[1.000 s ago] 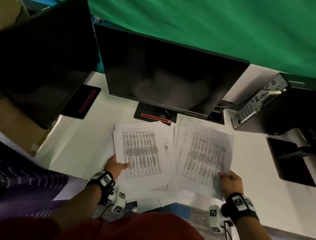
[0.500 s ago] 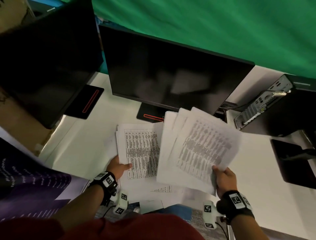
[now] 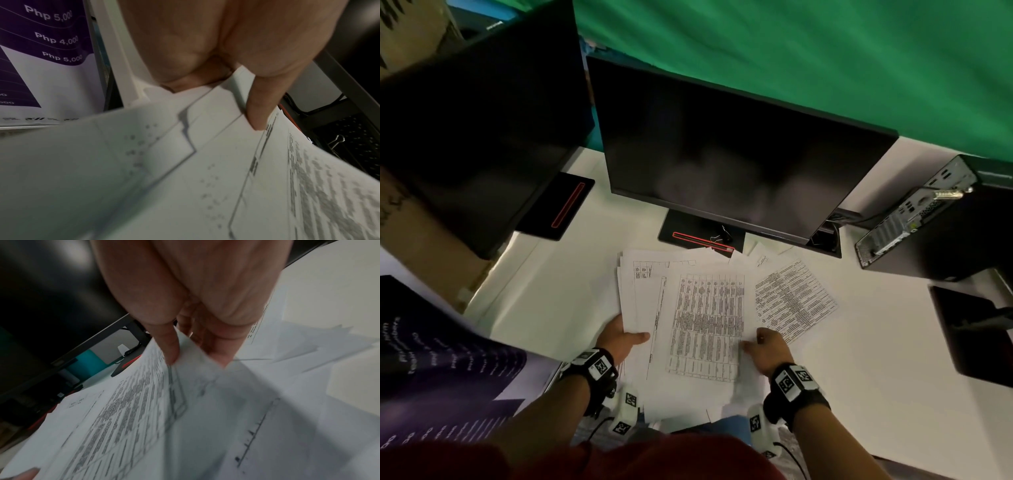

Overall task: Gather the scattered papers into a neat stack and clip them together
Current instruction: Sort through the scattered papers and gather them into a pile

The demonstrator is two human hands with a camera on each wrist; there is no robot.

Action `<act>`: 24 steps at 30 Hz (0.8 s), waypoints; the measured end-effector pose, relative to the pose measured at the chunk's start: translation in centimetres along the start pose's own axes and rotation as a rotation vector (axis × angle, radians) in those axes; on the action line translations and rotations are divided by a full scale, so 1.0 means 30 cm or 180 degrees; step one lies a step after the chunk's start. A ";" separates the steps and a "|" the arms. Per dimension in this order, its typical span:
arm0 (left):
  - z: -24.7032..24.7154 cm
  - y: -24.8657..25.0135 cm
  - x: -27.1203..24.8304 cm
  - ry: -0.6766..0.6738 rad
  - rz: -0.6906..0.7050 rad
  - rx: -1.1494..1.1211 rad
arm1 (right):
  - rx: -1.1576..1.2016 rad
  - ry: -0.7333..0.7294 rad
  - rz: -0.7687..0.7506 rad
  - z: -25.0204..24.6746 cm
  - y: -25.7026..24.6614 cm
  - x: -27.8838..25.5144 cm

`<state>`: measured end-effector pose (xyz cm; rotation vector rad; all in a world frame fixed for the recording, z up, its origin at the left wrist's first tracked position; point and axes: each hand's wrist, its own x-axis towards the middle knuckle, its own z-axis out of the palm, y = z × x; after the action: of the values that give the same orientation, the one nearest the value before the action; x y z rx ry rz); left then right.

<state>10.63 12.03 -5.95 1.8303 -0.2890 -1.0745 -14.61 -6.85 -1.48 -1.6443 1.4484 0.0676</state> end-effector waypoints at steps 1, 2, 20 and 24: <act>-0.001 0.001 -0.001 0.0015 -0.0011 0.0022 | 0.0008 0.0136 -0.0033 -0.006 0.000 0.000; -0.002 0.001 -0.003 0.0027 -0.0042 0.0033 | 0.0079 0.0225 -0.0043 -0.014 0.002 0.001; 0.008 0.064 -0.056 -0.0104 -0.0070 -0.0254 | -0.0520 -0.0925 -0.0409 0.021 -0.020 -0.062; 0.022 0.107 -0.083 -0.0047 0.0307 0.0418 | -0.0583 -0.1111 -0.0576 0.045 -0.025 -0.069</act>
<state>9.47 11.48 -2.04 1.9047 -0.4615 -1.0229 -13.96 -4.48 -0.63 -1.8000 1.0504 0.3757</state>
